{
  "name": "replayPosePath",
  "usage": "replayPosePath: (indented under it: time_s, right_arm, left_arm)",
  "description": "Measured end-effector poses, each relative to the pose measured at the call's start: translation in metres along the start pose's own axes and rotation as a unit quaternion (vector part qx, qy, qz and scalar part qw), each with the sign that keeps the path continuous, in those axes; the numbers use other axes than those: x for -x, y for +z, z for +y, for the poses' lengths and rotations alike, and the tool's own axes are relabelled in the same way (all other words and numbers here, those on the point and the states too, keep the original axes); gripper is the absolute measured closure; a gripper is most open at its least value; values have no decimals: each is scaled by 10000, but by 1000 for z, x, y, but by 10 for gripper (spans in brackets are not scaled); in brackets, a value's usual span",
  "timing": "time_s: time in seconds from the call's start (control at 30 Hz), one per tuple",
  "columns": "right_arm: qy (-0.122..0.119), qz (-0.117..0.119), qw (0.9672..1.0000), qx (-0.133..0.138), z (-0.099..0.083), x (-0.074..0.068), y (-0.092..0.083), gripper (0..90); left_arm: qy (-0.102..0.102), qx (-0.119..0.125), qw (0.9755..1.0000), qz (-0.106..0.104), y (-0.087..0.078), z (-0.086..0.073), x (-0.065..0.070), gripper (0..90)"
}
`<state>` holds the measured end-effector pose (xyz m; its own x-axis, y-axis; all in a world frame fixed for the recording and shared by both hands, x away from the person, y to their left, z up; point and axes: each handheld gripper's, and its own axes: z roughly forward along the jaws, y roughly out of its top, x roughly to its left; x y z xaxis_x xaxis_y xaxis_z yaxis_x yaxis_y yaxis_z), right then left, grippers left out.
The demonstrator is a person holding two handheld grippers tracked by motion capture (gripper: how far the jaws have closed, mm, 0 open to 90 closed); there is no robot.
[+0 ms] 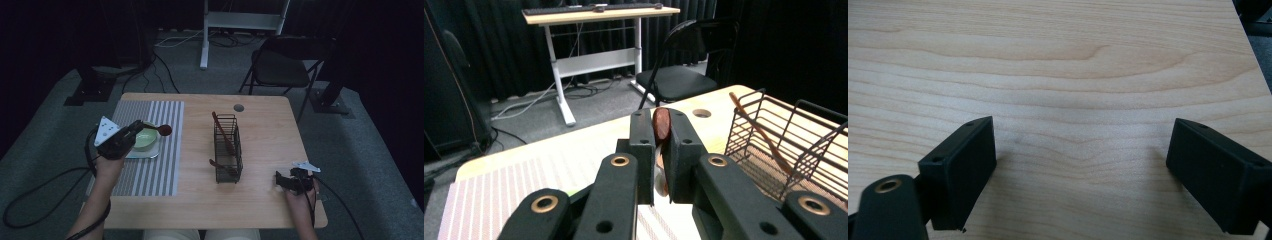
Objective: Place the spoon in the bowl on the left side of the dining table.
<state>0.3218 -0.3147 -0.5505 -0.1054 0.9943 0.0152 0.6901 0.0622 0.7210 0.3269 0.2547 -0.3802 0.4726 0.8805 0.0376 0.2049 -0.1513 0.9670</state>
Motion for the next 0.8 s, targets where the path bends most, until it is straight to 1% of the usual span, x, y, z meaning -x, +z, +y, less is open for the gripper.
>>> replayPosePath:
  time_s: [0.03, 0.07, 0.1, 0.13, 0.17, 0.2, 0.23, 0.27, 0.3, 0.33, 0.37, 0.4, 0.5, 0.53, 0.57, 0.6, 0.67, 0.7, 0.73, 0.77, 0.8]
  right_arm:
    - [-4, -1, 10000, -1, 0, 0, 0, 118]
    - [-4, -1, 10000, -1, 0, 0, 0, 118]
    - [-8, -1, 10000, 0, 0, 0, 0, 118]
    - [-8, -2, 10000, 0, 0, 0, 0, 118]
    - [-7, -1, 10000, -1, 0, 0, 0, 118]
    - [-8, -2, 10000, -1, 0, 0, 0, 118]
    - [-7, -2, 10000, -1, 0, 0, 0, 118]
    - [-8, -2, 10000, -1, 0, 0, 0, 118]
    - [-5, -3, 10000, -3, 0, 0, 0, 118]
    - [-7, -2, 10000, -1, 0, 0, 0, 118]
    - [-10, -3, 10000, 0, 0, 0, 0, 118]
    - [-8, -2, 10000, -1, 0, 0, 0, 118]
    - [3, -15, 10000, 4, 0, 0, 0, 118]
    - [3, -15, 10000, 4, 0, 0, 0, 118]
    - [1, -15, 10000, 4, 0, 0, 0, 118]
    - [1, -17, 10000, 2, 0, 0, 0, 118]
    - [1, -17, 10000, 2, 0, 0, 0, 118]
    - [6, -20, 10000, 1, 0, 0, 0, 118]
    - [6, -20, 10000, 1, 0, 0, 0, 118]
    - [3, -19, 10000, 2, 0, 0, 0, 118]
    - [3, -19, 10000, 2, 0, 0, 0, 118]
  left_arm:
    - [-76, -21, 9999, 106, -5, -6, -8, 836]
    - [-109, -30, 9998, 187, -6, -8, -11, 836]
    - [-145, -49, 9997, 195, -8, -10, -14, 836]
    - [-217, -42, 9995, 232, -9, -12, -18, 836]
    - [-254, -34, 9992, 313, -10, -14, -20, 836]
    - [-312, -48, 9990, 305, -12, -16, -24, 836]
    - [-361, -42, 9987, 355, -13, -18, -26, 836]
    - [-360, -60, 9984, 425, -13, -19, -28, 836]
    - [-398, -68, 9982, 437, -15, -21, -30, 837]
    - [-406, -73, 9979, 498, -15, -22, -31, 836]
    - [-406, -73, 9979, 498, -15, -22, -31, 836]
    - [-402, -98, 9975, 574, -17, -25, -32, 836]
    - [-454, -128, 9966, 674, -19, -30, -35, 836]
    - [-454, -128, 9966, 674, -19, -30, -35, 836]
    - [-459, -169, 9957, 785, -19, -34, -37, 836]
    - [-487, -197, 9957, 759, -18, -36, -38, 836]
    - [-499, -230, 9953, 795, -17, -38, -39, 836]
    - [-529, -317, 9946, 831, -15, -42, -40, 836]
    - [-529, -317, 9946, 831, -15, -42, -40, 836]
    - [-579, -381, 9932, 938, -14, -46, -42, 836]
    - [-579, -381, 9932, 938, -14, -46, -42, 836]
